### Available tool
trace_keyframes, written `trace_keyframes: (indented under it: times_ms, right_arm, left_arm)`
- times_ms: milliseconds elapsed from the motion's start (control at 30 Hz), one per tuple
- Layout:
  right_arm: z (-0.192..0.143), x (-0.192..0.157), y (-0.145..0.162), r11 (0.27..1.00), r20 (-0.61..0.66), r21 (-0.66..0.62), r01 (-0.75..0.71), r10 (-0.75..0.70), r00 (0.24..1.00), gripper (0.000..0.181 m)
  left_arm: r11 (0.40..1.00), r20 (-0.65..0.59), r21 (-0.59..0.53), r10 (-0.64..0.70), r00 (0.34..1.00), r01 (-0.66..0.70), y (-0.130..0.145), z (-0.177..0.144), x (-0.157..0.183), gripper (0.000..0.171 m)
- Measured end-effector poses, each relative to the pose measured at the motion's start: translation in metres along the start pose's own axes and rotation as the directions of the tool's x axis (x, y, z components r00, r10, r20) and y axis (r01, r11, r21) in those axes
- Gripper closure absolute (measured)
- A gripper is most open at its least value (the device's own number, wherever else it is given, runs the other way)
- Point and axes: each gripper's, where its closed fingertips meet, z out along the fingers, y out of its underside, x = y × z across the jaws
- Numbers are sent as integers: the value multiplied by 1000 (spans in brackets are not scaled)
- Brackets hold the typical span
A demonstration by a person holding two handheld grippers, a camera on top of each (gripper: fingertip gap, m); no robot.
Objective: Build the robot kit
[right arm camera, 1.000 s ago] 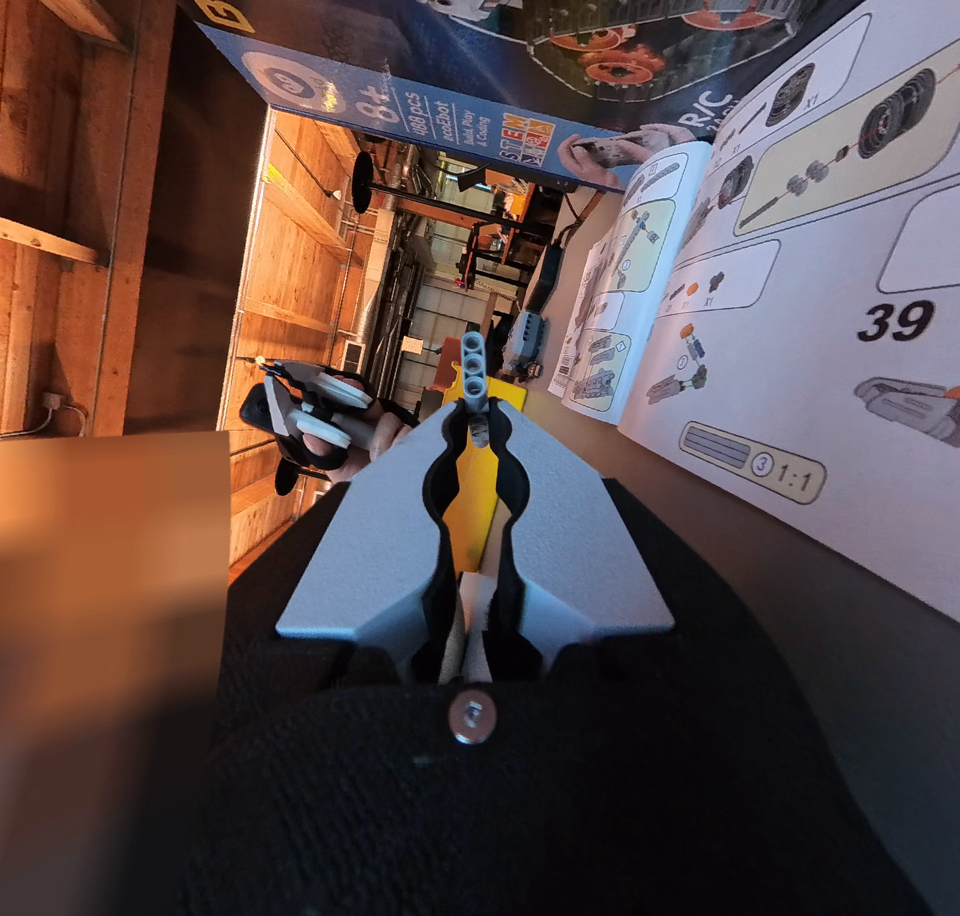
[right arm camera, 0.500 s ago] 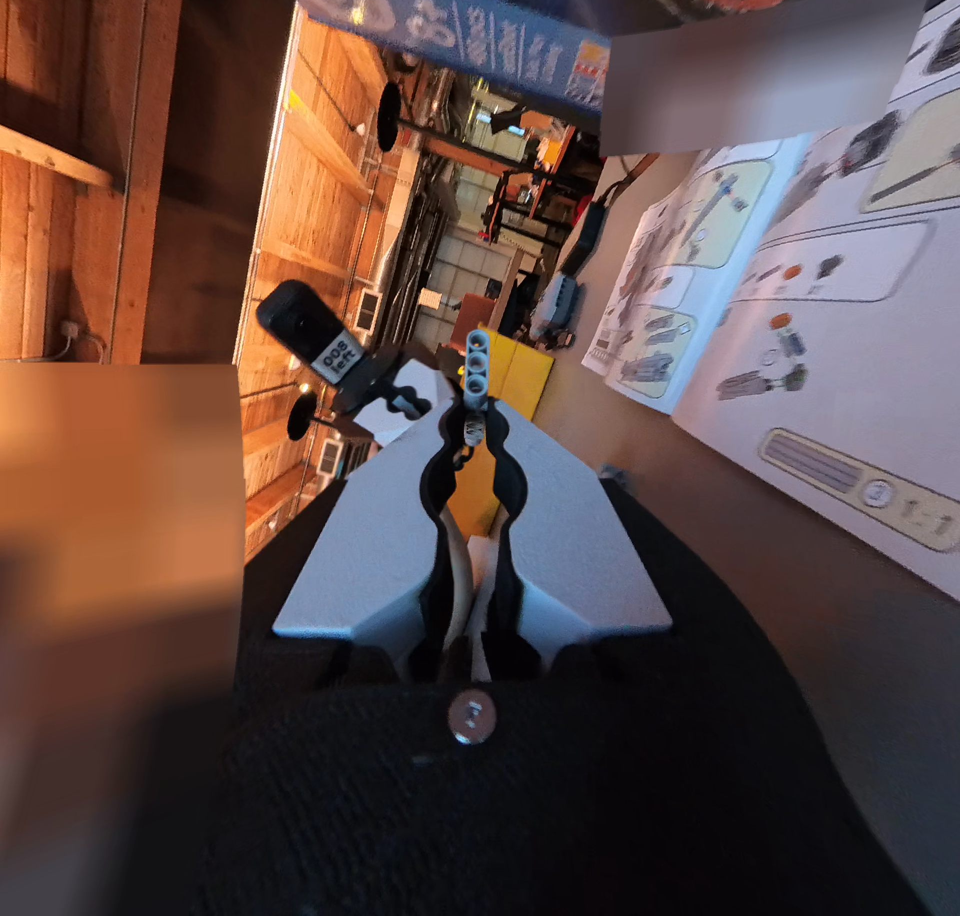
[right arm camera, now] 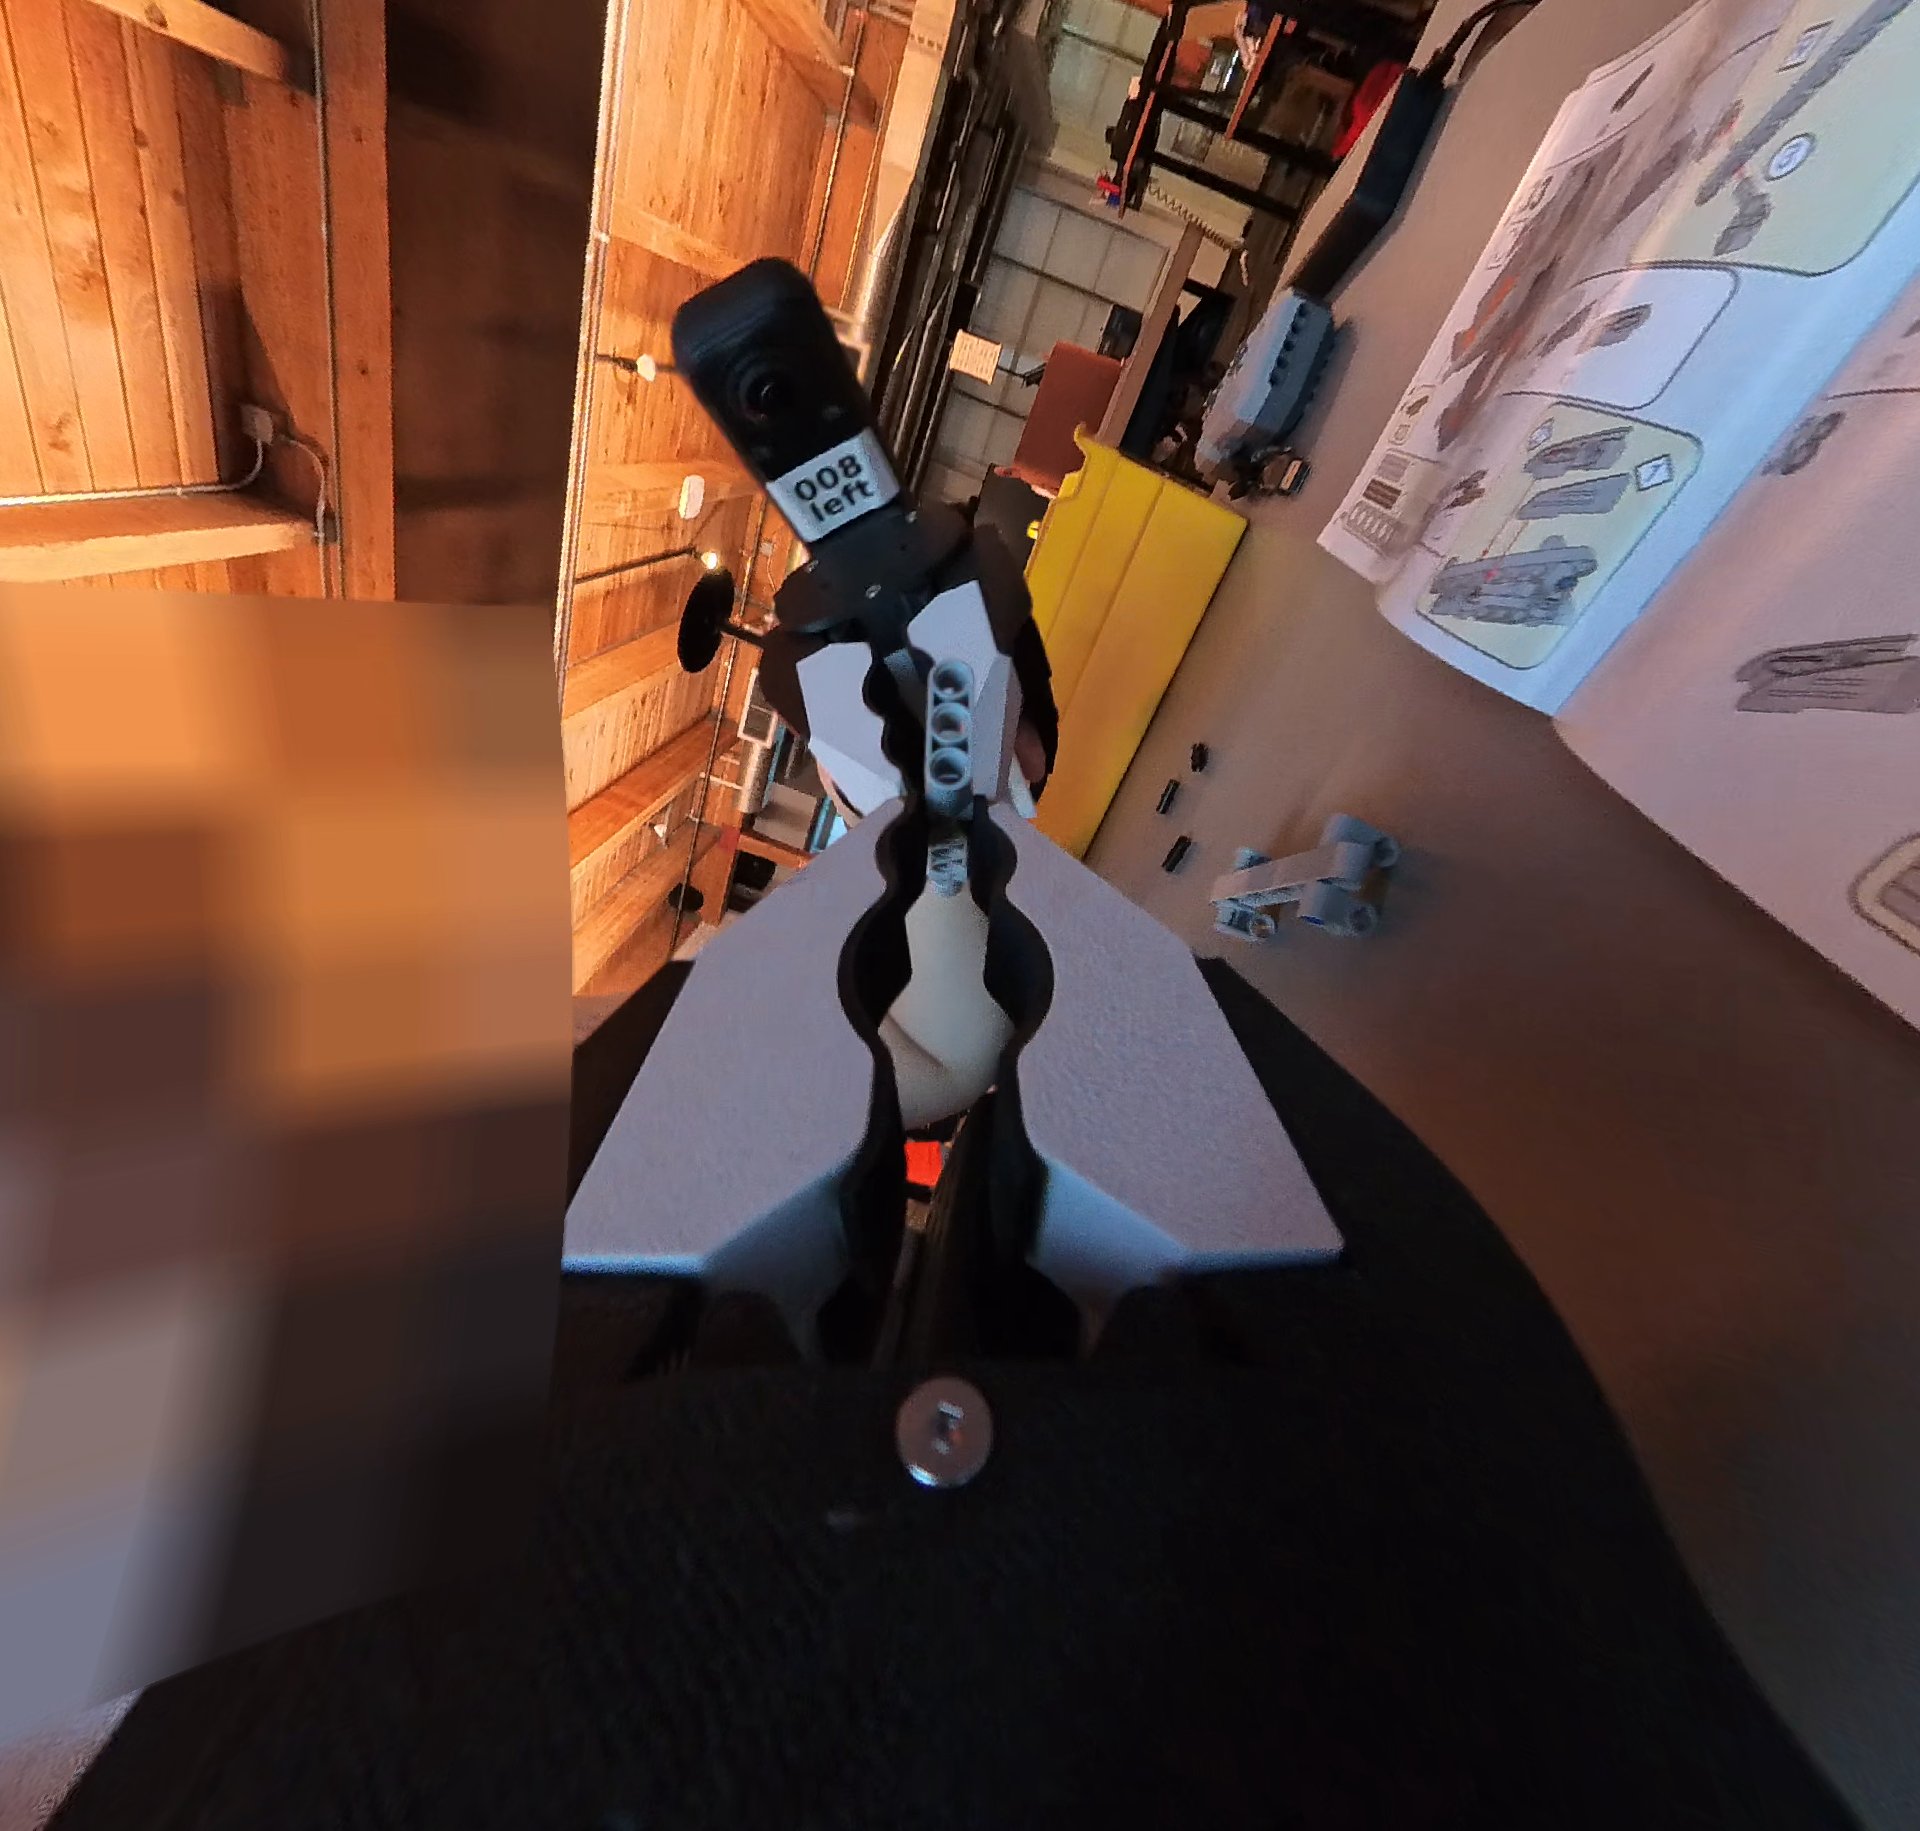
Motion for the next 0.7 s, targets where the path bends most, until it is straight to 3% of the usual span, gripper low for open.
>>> trace_keyframes:
  times_ms: [167,700]
  right_arm:
    - [4,0,7,999,-10,-42,11,-11,1000,175]
    - [7,2,13,996,-18,-81,27,-29,999,175]
  left_arm:
    - [999,-46,-2,-50,998,50,1,-3,1,169]
    - [995,-38,-43,-88,995,86,8,-1,-1,169]
